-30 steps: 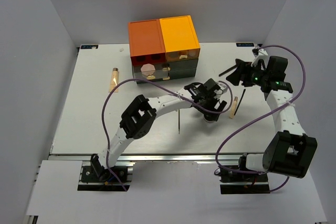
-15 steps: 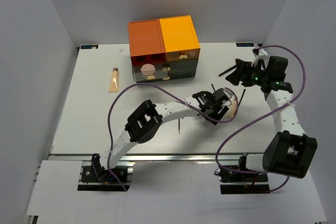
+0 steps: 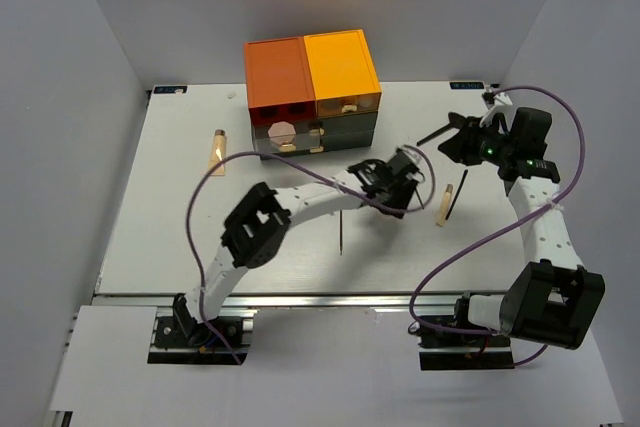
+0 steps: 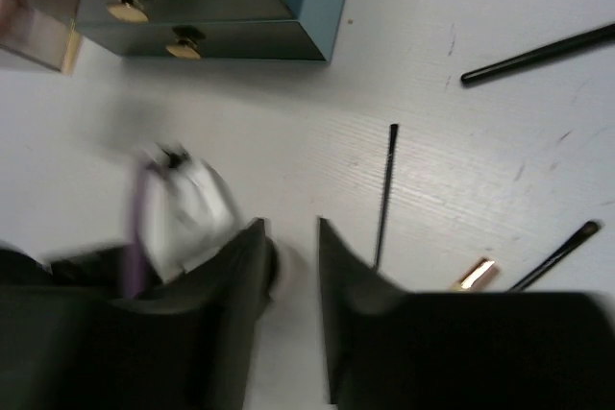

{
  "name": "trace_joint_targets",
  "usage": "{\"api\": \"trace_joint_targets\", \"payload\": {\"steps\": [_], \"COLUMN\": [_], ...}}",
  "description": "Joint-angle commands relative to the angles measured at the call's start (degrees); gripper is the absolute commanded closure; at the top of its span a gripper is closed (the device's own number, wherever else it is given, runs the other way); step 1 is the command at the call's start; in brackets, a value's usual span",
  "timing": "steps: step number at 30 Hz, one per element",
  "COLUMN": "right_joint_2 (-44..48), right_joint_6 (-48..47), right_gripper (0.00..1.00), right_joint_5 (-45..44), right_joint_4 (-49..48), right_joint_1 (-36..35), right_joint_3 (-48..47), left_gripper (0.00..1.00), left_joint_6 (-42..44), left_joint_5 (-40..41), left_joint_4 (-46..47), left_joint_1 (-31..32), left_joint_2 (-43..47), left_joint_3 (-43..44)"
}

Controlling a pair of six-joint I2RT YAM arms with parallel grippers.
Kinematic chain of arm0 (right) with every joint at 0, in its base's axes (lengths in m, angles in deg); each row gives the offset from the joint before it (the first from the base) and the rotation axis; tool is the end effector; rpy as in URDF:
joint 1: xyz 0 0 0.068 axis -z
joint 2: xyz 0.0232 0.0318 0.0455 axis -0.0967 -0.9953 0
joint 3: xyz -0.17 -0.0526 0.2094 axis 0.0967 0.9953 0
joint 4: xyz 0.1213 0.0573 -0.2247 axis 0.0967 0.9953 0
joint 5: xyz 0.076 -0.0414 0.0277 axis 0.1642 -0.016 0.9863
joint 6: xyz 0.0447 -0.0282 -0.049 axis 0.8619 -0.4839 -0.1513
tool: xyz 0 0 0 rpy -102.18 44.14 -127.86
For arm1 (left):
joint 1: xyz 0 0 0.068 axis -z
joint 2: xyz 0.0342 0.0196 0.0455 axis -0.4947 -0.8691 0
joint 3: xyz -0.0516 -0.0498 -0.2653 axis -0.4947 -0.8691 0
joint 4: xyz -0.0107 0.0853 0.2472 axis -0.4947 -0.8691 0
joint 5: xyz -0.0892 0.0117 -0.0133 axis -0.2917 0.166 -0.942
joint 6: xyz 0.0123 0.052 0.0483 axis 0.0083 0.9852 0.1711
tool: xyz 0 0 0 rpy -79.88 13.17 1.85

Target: Organize the makeup

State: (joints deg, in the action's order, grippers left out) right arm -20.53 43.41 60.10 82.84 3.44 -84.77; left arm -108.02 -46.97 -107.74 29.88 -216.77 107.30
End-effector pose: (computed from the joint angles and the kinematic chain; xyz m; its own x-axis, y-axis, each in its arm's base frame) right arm 0.3015 -0.0117 0.3158 -0.4787 0.1043 -0.8717 -0.3779 0.8717 0.3118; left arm 0.2735 -0.4396 0.1694 -0.6835 0.4498 -0.5749 0.5700 0.8208 -0.0354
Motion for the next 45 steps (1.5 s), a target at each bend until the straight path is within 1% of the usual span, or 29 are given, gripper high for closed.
{"api": "trace_joint_targets", "payload": {"steps": [1, 2, 3, 4, 5, 6, 7, 8, 11, 15, 21, 24, 25, 27, 30, 32, 34, 35, 36, 41, 42, 45], "right_joint_2": [1.96, 2.04, 2.13, 2.13, 1.87, 1.87, 1.69, 1.69, 1.60, 1.52, 1.34, 1.34, 1.34, 1.43, 1.69, 1.87, 1.87, 1.87, 1.78, 1.52, 1.52, 1.25], "right_joint_6": [-0.88, -0.97, -0.97, -0.97, -1.14, -1.32, -1.49, -1.67, -1.67, -1.67, -1.67, -1.67, -1.67, -1.67, -1.67, -1.67, -2.80, -3.16, -3.25, -3.60, -3.69, -3.78], "right_gripper": [0.84, 0.95, 1.00, 1.00, 1.00, 1.00, 1.00, 1.00, 1.00, 1.00, 1.00, 1.00, 1.00, 1.00, 1.00, 1.00, 1.00, 1.00, 1.00, 1.00, 1.00, 1.00], "right_joint_5": [1.87, 1.79, 1.96, 2.14, 2.75, 2.93, 3.02, 2.84, 2.67, 2.49, 2.14, 2.23, 2.23, 2.31, 2.23, 2.23, 2.23, 2.23, 2.49, 2.84, 2.93, 2.93], "right_joint_4": [-2.89, -3.24, -3.59, -3.68, -3.77, -3.86, -3.77, -3.86, -3.86, -4.12, -4.21, -4.04, -3.95, -3.86, -3.69, -3.42, -3.42, -3.42, -3.42, -3.16, -3.07, -3.16], "right_joint_1": [0.32, 0.24, 0.23, 0.23, 0.15, -0.11, -0.20, -0.29, -0.64, -1.26, -1.35, -1.35, -1.35, -1.44, -1.44, -1.44, -1.52, -1.44, -1.52, -2.05, -2.14, -2.58], "right_joint_3": [1.01, 1.62, 1.97, 2.15, 2.41, 2.77, 3.03, 3.12, 3.82, 4.53, 4.35, 4.70, 5.05, 5.23, 5.58, 5.76, 5.84, 5.93, 5.93, 6.02, 5.93, 5.76], "left_gripper": [1.00, 1.00, 1.00, 1.00, 1.00, 1.00, 1.00, 1.00, 1.00, 1.00, 1.00, 0.94, 0.89, 0.87, 0.78, 0.64, 0.47, 0.33, 0.30, 0.27, 0.23, 0.06], "left_joint_6": [-9.15, -10.11, -11.86, -12.75, -13.89, -15.82, -17.05, -18.37, -19.53, -19.88, -20.32, -19.71, -19.53, -19.18, -19.09, -19.18, -19.00, -18.91, -18.83, -17.86, -17.68, -17.33], "left_joint_5": [-2.97, -3.50, -4.64, -5.52, -6.40, -7.54, -7.03, -6.15, -3.34, -1.92, -1.49, 0.71, 0.80, 1.42, 1.59, 1.59, 1.59, 1.68, 1.42, 0.89, 0.89, 1.07], "left_joint_4": [5.47, 7.49, 10.12, 10.50, 10.33, 7.89, 5.43, -0.08, -5.91, -10.50, -12.61, -11.83, -11.30, -10.86, -11.12, -10.86, -11.03, -10.94, -11.03, -8.66, -7.09, -5.76], "left_joint_1": [-8.27, -10.81, -12.23, -13.55, -16.69, -18.29, -19.70, -22.67, -25.94, -27.97, -28.85, -29.20, -29.38, -29.38, -29.47, -29.47, -29.47, -29.38, -29.38, -29.38, -29.38, -29.38], "left_joint_2": [18.69, 21.76, 26.67, 28.54, 29.87, 31.53, 31.90, 32.25, 33.57, 33.57, 32.52, 32.17, 32.08, 30.77, 29.01, 28.83, 28.74, 28.74, 29.00, 30.93, 31.46, 33.31], "left_joint_3": [-5.16, -7.36, -9.99, -10.46, -10.46, -10.03, -7.93, -6.61, -3.87, -2.55, -4.75, -4.75, -4.57, -3.08, -1.06, -1.06, -1.06, -1.23, -1.67, -3.51, -4.47, -5.89]}}
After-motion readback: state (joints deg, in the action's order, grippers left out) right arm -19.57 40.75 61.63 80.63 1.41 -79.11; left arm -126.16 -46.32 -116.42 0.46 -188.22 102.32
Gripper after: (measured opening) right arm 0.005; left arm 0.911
